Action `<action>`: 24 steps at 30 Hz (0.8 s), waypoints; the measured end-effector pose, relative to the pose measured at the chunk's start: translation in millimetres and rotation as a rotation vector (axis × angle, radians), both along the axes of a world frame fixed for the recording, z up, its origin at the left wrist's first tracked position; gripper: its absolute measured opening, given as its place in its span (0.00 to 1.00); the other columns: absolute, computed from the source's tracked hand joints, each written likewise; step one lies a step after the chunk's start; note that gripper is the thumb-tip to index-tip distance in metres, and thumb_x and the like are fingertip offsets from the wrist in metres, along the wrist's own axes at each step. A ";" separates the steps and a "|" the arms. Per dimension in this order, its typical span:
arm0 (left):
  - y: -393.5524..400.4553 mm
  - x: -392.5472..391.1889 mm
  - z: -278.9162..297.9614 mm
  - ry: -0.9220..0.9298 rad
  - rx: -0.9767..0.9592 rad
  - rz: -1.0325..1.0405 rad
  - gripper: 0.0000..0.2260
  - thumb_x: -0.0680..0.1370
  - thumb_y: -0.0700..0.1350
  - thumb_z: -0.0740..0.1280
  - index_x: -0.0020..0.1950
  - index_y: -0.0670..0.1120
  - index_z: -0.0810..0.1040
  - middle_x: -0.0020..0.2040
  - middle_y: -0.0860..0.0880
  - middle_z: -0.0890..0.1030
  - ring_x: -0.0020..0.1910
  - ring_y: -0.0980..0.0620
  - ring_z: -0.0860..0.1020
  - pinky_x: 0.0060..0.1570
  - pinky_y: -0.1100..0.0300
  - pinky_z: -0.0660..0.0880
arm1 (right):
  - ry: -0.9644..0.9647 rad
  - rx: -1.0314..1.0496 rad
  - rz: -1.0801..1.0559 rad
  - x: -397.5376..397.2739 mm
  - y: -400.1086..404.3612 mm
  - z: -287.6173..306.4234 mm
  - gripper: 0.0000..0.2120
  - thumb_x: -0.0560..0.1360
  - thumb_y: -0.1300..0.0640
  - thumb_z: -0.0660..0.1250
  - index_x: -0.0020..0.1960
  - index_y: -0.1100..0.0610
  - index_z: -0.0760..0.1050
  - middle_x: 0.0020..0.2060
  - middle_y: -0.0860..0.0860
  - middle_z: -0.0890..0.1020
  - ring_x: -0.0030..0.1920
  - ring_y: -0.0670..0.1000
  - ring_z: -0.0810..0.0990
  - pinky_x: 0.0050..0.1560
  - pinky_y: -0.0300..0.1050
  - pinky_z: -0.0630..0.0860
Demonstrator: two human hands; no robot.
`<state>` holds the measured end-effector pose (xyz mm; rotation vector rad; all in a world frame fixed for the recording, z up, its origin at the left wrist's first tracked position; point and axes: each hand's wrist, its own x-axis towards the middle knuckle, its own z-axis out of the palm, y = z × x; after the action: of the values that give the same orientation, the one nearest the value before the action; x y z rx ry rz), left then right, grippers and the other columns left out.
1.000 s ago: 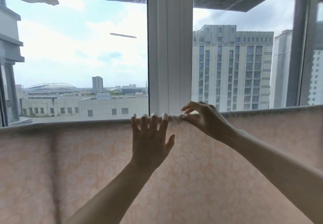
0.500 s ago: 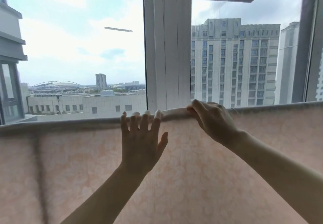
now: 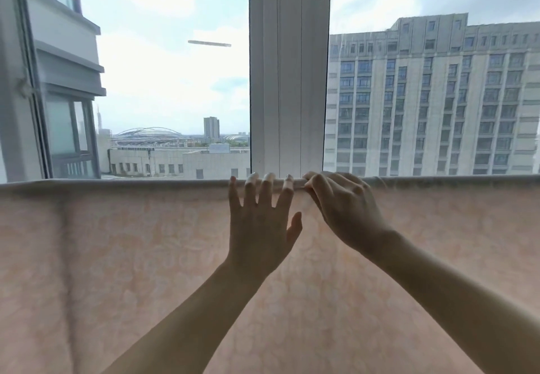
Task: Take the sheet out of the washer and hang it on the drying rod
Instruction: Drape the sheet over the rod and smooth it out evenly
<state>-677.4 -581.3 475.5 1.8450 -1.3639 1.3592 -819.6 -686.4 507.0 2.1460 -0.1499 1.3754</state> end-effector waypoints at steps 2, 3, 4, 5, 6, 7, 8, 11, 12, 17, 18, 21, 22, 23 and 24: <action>-4.4 3.1 -0.5 -0.004 -0.008 0.019 0.25 0.77 0.62 0.59 0.68 0.48 0.71 0.67 0.42 0.74 0.67 0.39 0.71 0.69 0.34 0.59 | 0.045 0.014 -0.022 -4.8 -4.1 -5.0 0.10 0.73 0.59 0.72 0.51 0.61 0.75 0.53 0.58 0.83 0.54 0.56 0.82 0.56 0.52 0.79; -5.1 5.8 -0.3 -0.009 -0.003 0.032 0.25 0.77 0.62 0.59 0.68 0.48 0.71 0.66 0.42 0.74 0.67 0.39 0.71 0.69 0.34 0.59 | 0.079 0.018 -0.026 -7.8 -6.5 -8.0 0.09 0.73 0.58 0.72 0.50 0.61 0.75 0.57 0.58 0.81 0.58 0.57 0.80 0.60 0.52 0.76; -5.3 8.6 0.0 -0.014 0.003 0.043 0.25 0.77 0.62 0.59 0.68 0.49 0.71 0.66 0.42 0.74 0.66 0.39 0.71 0.69 0.34 0.58 | 0.102 0.037 -0.013 -11.0 -7.7 -10.2 0.08 0.74 0.58 0.71 0.50 0.60 0.76 0.59 0.58 0.80 0.61 0.57 0.78 0.63 0.52 0.74; -5.2 11.2 0.3 -0.020 0.005 0.048 0.25 0.76 0.62 0.60 0.68 0.49 0.70 0.66 0.42 0.74 0.66 0.39 0.71 0.69 0.35 0.58 | 0.108 0.071 0.015 -14.1 -7.5 -10.2 0.07 0.75 0.58 0.69 0.50 0.60 0.76 0.60 0.58 0.80 0.62 0.56 0.77 0.65 0.51 0.73; -4.7 13.1 0.9 -0.027 0.001 0.051 0.25 0.76 0.62 0.60 0.67 0.49 0.70 0.65 0.42 0.74 0.65 0.39 0.72 0.68 0.35 0.59 | 0.096 0.109 0.047 -16.7 -6.6 -8.3 0.06 0.77 0.57 0.67 0.51 0.59 0.76 0.59 0.57 0.80 0.62 0.55 0.78 0.65 0.50 0.73; -4.6 14.7 1.2 -0.033 -0.008 0.050 0.24 0.76 0.61 0.61 0.67 0.48 0.70 0.65 0.42 0.75 0.64 0.39 0.72 0.68 0.35 0.60 | 0.075 0.137 0.070 -19.0 -5.7 -4.4 0.06 0.78 0.57 0.66 0.52 0.59 0.76 0.57 0.56 0.82 0.59 0.54 0.79 0.63 0.47 0.73; -4.3 15.6 1.7 -0.038 -0.019 0.049 0.24 0.76 0.61 0.61 0.66 0.48 0.71 0.64 0.42 0.75 0.64 0.39 0.72 0.67 0.35 0.60 | 0.052 0.154 0.081 -20.8 -6.0 0.7 0.07 0.78 0.56 0.65 0.53 0.59 0.76 0.55 0.55 0.83 0.56 0.53 0.81 0.60 0.46 0.75; -2.3 17.5 2.8 -0.043 -0.030 0.062 0.24 0.76 0.60 0.61 0.66 0.47 0.72 0.63 0.41 0.75 0.62 0.39 0.73 0.67 0.36 0.60 | 0.014 0.197 0.068 -27.5 -13.6 13.7 0.10 0.79 0.54 0.62 0.57 0.57 0.76 0.49 0.53 0.84 0.50 0.53 0.82 0.50 0.50 0.80; -1.3 18.0 2.6 -0.043 -0.028 0.067 0.24 0.76 0.61 0.61 0.66 0.47 0.72 0.63 0.41 0.75 0.62 0.39 0.73 0.67 0.36 0.60 | 0.023 0.214 0.056 -30.1 -16.3 15.2 0.12 0.79 0.52 0.61 0.58 0.57 0.76 0.49 0.53 0.84 0.49 0.53 0.82 0.49 0.51 0.80; -1.2 19.6 2.0 -0.027 -0.035 0.056 0.24 0.76 0.60 0.61 0.66 0.47 0.73 0.63 0.41 0.75 0.63 0.39 0.72 0.68 0.35 0.59 | 0.074 0.240 0.041 -29.9 -20.9 12.0 0.12 0.80 0.48 0.62 0.56 0.54 0.78 0.49 0.48 0.84 0.47 0.48 0.82 0.49 0.51 0.80; -1.5 19.6 2.1 -0.022 -0.035 0.059 0.24 0.76 0.60 0.61 0.66 0.47 0.73 0.63 0.41 0.75 0.63 0.39 0.72 0.68 0.34 0.59 | 0.058 0.247 0.054 -28.2 -21.3 12.9 0.11 0.79 0.49 0.64 0.55 0.54 0.79 0.48 0.47 0.84 0.47 0.48 0.82 0.49 0.50 0.80; -2.1 21.3 1.9 -0.026 -0.049 0.061 0.24 0.76 0.61 0.61 0.67 0.48 0.73 0.63 0.42 0.75 0.63 0.39 0.72 0.67 0.34 0.59 | 0.021 0.270 0.098 -24.6 -21.1 13.0 0.10 0.77 0.50 0.67 0.55 0.54 0.82 0.49 0.47 0.85 0.48 0.47 0.83 0.50 0.50 0.80; -2.0 22.0 1.7 -0.034 -0.053 0.059 0.24 0.76 0.60 0.61 0.68 0.49 0.73 0.63 0.41 0.75 0.63 0.39 0.72 0.67 0.33 0.59 | 0.002 0.278 0.115 -24.6 -20.6 12.7 0.10 0.77 0.51 0.68 0.54 0.54 0.82 0.49 0.47 0.85 0.48 0.47 0.83 0.51 0.50 0.80; -1.9 22.6 1.3 -0.045 -0.056 0.059 0.24 0.76 0.60 0.61 0.69 0.50 0.72 0.63 0.41 0.75 0.63 0.38 0.72 0.67 0.33 0.59 | -0.023 0.295 0.132 -24.8 -19.3 13.2 0.09 0.77 0.52 0.68 0.54 0.54 0.83 0.49 0.47 0.85 0.49 0.46 0.83 0.51 0.49 0.80; -1.9 22.6 1.3 -0.057 -0.056 0.064 0.24 0.77 0.60 0.61 0.69 0.50 0.72 0.63 0.41 0.75 0.63 0.38 0.72 0.67 0.33 0.59 | -0.050 0.314 0.144 -24.6 -17.7 13.9 0.08 0.76 0.53 0.69 0.53 0.54 0.83 0.48 0.46 0.85 0.48 0.46 0.83 0.51 0.49 0.80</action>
<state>-654.8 -583.2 476.8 1.8403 -1.2919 1.4775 -844.2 -704.1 520.9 2.4194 -0.2501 1.5759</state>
